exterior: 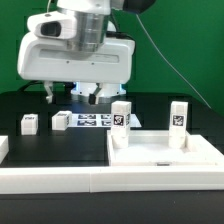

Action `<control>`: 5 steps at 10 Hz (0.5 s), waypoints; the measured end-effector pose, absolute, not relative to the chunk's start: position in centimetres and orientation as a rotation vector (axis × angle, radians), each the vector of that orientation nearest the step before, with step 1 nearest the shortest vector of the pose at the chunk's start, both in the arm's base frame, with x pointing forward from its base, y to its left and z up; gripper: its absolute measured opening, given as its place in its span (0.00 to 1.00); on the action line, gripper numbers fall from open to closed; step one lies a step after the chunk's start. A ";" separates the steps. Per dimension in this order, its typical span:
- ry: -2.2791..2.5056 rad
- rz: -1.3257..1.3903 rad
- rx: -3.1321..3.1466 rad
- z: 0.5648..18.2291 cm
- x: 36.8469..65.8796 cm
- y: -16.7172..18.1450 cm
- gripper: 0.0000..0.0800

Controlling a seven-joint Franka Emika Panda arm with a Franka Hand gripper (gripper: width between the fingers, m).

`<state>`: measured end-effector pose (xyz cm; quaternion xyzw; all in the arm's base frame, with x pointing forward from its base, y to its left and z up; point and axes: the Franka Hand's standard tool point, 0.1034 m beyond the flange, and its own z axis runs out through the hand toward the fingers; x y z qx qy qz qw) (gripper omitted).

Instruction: Assemble square table

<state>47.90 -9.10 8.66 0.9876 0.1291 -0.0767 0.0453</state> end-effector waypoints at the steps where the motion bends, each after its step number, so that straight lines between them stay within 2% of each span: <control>1: 0.347 -0.256 3.039 8.4 46.3 -9.5 0.81; 4: 0.226 -0.296 3.095 7.2 42.6 -11.0 0.81; 5: 0.233 -0.294 3.094 7.3 42.9 -10.8 0.81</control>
Offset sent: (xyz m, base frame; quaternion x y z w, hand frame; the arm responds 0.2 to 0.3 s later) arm -0.0500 -0.0148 -0.0183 0.0538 0.0225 0.0624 0.9963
